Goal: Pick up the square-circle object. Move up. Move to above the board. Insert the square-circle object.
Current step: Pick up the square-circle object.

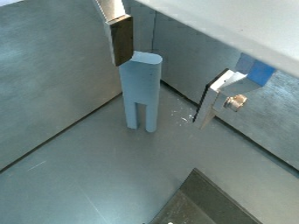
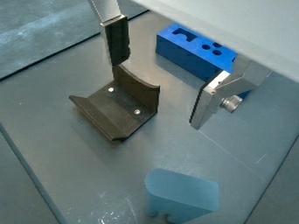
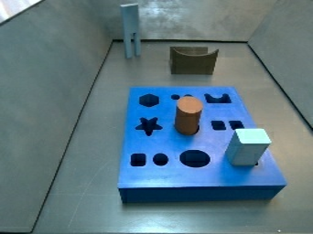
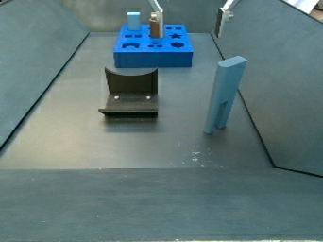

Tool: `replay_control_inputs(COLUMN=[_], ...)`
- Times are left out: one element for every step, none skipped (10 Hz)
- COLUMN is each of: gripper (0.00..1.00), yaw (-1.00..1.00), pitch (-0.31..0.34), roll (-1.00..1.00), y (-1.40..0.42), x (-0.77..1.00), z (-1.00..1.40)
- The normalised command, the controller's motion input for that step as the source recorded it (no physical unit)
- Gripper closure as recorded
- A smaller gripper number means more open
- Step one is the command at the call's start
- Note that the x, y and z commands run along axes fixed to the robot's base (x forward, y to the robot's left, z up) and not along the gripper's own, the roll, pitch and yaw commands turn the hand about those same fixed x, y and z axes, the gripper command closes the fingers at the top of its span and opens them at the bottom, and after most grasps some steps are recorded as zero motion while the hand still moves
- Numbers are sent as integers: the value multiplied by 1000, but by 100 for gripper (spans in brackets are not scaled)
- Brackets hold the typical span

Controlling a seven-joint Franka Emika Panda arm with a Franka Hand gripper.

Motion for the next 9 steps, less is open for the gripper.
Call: replay_control_inputs(gripper=[0, 0, 0, 0, 0, 0, 0, 0, 0], yaw=[0, 246, 917, 1000, 1000, 1000, 1000, 763, 500], pitch=[0, 0, -37, 0, -21, -43, -37, -43, -69], roll=[0, -24, -81, -20, 0, 0, 13, 1, 0], y=[20, 49, 0, -29, 0, 0, 109, 274, 391], x=[0, -157, -277, -37, -3, -9, -89, -309, -603], z=[0, -77, -120, -134, -234, -246, -146, -137, -246])
